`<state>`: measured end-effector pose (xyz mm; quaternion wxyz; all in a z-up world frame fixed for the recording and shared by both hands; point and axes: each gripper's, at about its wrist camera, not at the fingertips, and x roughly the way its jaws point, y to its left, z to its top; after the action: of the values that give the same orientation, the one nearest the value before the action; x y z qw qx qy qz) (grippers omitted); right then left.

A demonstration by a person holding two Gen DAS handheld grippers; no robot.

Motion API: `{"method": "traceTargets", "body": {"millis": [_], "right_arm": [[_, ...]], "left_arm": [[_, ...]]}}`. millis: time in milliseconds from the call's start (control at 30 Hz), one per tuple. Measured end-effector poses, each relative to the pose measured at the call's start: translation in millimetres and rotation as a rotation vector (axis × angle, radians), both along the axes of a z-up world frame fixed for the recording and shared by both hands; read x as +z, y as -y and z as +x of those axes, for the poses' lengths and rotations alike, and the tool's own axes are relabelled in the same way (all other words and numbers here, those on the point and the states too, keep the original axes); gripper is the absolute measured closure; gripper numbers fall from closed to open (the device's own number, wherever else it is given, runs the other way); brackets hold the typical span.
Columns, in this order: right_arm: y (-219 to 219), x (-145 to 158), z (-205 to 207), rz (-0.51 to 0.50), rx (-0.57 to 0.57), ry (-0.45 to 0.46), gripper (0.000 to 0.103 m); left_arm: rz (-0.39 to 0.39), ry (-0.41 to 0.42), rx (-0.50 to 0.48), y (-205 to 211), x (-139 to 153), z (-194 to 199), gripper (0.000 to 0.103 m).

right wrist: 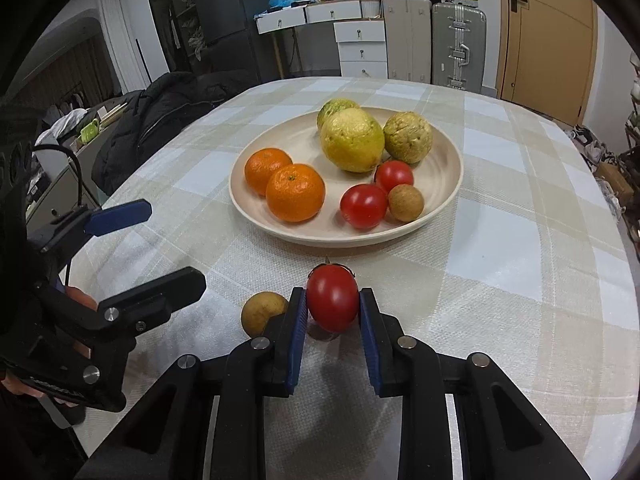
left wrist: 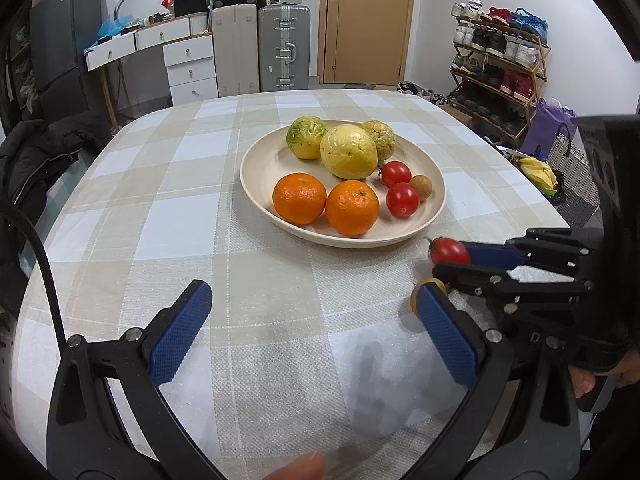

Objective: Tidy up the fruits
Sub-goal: 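Close the left gripper on a small brown fruit while the right holds the tomato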

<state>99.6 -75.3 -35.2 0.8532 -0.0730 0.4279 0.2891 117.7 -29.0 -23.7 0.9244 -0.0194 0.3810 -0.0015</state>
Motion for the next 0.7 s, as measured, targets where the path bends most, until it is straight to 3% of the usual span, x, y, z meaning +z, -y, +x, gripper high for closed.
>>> {"method": "traceTargets", "body": {"millis": [400, 700], "right_arm": [[35.3, 23.0, 3.2, 0.056, -0.055, 0.02, 0.077], [34.6, 22.2, 3.0, 0.055, -0.046, 0.014, 0.077]], "left_arm": [[-0.048, -0.061, -0.112, 17.4, -7.6, 0.2, 0.001], [0.004, -0.076, -0.162, 37.1, -15.3, 1.6, 0.005]]}}
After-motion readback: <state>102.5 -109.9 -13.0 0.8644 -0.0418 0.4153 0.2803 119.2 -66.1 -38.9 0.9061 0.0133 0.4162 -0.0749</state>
